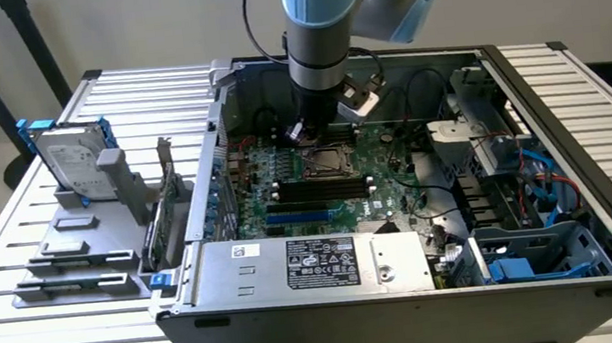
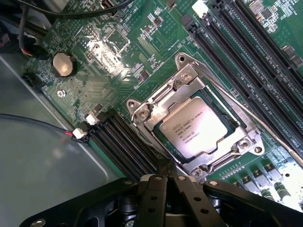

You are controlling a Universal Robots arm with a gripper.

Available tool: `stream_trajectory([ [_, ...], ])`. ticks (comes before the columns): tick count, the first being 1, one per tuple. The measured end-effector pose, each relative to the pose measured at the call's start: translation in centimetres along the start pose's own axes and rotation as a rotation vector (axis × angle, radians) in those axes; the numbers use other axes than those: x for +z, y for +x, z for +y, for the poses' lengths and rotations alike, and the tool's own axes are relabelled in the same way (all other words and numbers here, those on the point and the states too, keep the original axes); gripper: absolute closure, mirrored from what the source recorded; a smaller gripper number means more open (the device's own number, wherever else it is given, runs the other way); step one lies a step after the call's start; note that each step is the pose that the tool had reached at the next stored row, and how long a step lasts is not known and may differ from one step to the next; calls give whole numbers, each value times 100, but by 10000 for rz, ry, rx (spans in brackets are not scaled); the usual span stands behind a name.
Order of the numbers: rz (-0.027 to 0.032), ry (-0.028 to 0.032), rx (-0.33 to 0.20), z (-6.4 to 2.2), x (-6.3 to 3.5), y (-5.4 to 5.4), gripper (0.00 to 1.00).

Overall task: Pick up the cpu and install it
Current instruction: 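Install the first cpu locking lever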

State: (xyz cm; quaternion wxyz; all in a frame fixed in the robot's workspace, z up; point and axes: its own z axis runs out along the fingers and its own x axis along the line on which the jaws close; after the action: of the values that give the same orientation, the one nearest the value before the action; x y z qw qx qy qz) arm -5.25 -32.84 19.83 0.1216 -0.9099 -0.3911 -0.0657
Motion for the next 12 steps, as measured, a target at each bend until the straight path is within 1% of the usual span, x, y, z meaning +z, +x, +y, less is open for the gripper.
stream_trajectory([
  [4,-27,2,6,-6,3,5,89],
  [12,-44,19,13,-12,7,20,89],
])
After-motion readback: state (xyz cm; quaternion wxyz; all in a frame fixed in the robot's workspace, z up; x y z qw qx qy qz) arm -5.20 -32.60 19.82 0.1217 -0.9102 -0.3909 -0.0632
